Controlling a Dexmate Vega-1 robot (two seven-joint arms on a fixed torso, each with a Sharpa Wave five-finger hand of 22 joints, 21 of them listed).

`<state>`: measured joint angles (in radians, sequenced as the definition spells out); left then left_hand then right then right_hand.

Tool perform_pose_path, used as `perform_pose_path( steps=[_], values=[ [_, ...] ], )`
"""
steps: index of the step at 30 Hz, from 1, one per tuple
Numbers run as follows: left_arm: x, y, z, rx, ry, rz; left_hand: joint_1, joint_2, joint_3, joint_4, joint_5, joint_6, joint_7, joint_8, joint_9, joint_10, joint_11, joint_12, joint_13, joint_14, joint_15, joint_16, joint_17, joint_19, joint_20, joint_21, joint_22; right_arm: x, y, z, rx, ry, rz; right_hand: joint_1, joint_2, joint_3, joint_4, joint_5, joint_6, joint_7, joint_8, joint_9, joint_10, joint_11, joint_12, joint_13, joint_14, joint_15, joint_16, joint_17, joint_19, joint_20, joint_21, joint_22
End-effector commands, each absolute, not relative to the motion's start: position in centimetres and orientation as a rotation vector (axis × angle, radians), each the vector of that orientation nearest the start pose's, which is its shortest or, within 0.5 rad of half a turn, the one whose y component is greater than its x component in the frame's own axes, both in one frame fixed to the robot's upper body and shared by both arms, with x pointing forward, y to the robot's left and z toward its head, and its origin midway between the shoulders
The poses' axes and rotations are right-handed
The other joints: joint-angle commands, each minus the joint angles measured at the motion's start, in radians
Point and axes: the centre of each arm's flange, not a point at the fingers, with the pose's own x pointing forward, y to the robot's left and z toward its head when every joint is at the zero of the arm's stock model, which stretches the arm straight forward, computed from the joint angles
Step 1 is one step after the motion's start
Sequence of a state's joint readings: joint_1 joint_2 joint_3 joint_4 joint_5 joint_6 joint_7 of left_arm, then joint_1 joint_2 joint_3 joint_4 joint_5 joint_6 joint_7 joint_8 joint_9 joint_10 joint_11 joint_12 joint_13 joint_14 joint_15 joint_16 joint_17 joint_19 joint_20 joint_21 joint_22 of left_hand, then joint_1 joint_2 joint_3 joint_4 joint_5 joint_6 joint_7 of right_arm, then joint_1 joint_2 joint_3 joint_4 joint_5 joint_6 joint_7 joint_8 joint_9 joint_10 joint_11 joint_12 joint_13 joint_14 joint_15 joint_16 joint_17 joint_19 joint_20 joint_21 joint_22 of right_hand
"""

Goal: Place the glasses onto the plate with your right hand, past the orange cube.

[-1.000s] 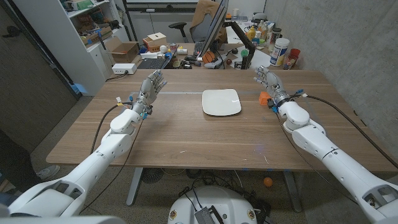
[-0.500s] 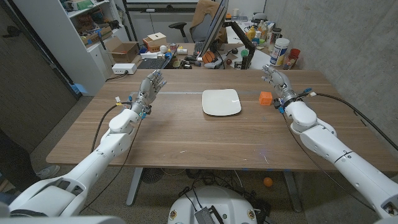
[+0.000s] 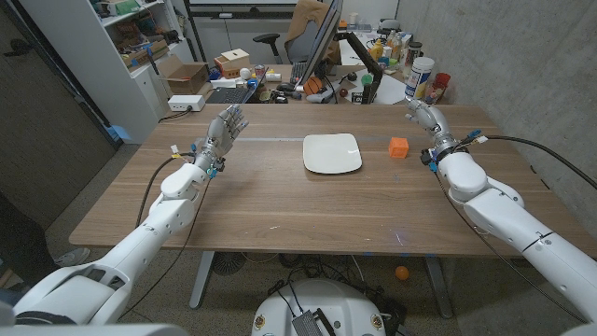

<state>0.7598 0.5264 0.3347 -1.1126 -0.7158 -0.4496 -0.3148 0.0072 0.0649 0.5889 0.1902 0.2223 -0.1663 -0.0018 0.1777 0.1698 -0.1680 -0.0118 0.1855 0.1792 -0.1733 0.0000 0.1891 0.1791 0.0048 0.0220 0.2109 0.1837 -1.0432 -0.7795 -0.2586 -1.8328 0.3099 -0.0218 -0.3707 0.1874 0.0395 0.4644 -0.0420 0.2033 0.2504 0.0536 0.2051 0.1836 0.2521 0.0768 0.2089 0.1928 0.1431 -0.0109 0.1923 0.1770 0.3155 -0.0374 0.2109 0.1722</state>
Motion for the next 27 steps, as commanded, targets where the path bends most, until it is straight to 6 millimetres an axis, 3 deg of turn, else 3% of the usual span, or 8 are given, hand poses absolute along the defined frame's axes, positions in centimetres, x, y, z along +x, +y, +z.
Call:
perform_pose_path(
  steps=[1, 8, 12, 15, 27],
  values=[
    [65.2, 33.8, -0.3, -0.001, -0.712, -0.319, 0.004, 0.113, 0.007, -0.002, 0.005, -0.007, 0.022, 0.002, 0.004, -0.016, 0.014, 0.006, 0.003, -0.015, 0.037, 0.002, 0.003, -0.003, 0.028, 0.0, 0.004, 53.8, -33.3, 2.3, -0.461, -0.669, -0.215, 0.008, -0.011, 0.003, -0.011, -0.002, 0.006, 0.0, -0.001, 0.004, 0.001, 0.003, 0.0, 0.005, 0.003, 0.002, 0.0, 0.001, 0.005, 0.004, -0.004, 0.003],
    [65.3, 33.7, -0.3, 0.0, -0.717, -0.328, 0.004, 0.113, 0.007, -0.003, 0.005, -0.008, 0.037, 0.002, 0.004, -0.016, 0.02, 0.006, 0.003, -0.015, 0.036, 0.002, 0.003, 0.003, 0.001, 0.003, 0.005, 52.8, -34.4, 2.3, -0.492, -0.661, -0.264, 0.009, -0.022, -0.005, -0.018, -0.003, 0.001, 0.0, -0.005, 0.004, -0.005, 0.002, -0.004, 0.006, -0.005, 0.002, -0.004, 0.002, -0.001, 0.003, -0.007, 0.004],
    [65.1, 33.5, -0.2, 0.01, -0.719, -0.331, 0.004, 0.113, 0.007, -0.003, 0.005, -0.01, 0.04, 0.002, 0.004, -0.015, 0.02, 0.007, 0.003, -0.015, 0.036, 0.002, 0.004, 0.002, 0.005, 0.003, 0.005, 52.3, -35.2, 2.1, -0.515, -0.652, -0.292, 0.01, -0.025, -0.008, -0.021, -0.003, -0.004, -0.001, -0.007, 0.004, -0.009, 0.005, -0.005, 0.006, -0.011, 0.005, -0.006, 0.002, -0.005, 0.004, -0.009, 0.004],
    [65.0, 33.3, 0.0, 0.031, -0.731, -0.324, 0.004, 0.112, 0.007, -0.003, 0.004, -0.01, 0.043, 0.002, 0.004, -0.013, 0.025, 0.008, 0.003, -0.015, 0.046, 0.002, 0.004, -0.003, 0.027, 0.001, 0.005, 51.9, -35.8, 2.1, -0.538, -0.642, -0.316, 0.002, -0.035, -0.018, -0.022, -0.004, -0.009, -0.001, -0.009, 0.004, -0.017, 0.007, -0.009, 0.006, -0.019, 0.01, -0.007, 0.004, -0.017, 0.012, -0.014, 0.004],
    [64.8, 32.8, 0.4, 0.043, -0.744, -0.334, 0.005, 0.111, 0.006, -0.004, 0.004, -0.009, 0.05, 0.003, 0.004, -0.012, 0.03, 0.009, 0.003, -0.015, 0.047, 0.001, 0.004, 0.0, 0.018, 0.003, 0.006, 49.4, -39.0, 2.0, -0.603, -0.604, -0.429, -0.016, -0.051, -0.035, -0.019, -0.003, -0.014, 0.0, -0.011, 0.005, -0.021, 0.005, -0.01, 0.006, -0.025, 0.012, -0.007, 0.007, -0.019, 0.012, -0.013, 0.005]
  ],
)
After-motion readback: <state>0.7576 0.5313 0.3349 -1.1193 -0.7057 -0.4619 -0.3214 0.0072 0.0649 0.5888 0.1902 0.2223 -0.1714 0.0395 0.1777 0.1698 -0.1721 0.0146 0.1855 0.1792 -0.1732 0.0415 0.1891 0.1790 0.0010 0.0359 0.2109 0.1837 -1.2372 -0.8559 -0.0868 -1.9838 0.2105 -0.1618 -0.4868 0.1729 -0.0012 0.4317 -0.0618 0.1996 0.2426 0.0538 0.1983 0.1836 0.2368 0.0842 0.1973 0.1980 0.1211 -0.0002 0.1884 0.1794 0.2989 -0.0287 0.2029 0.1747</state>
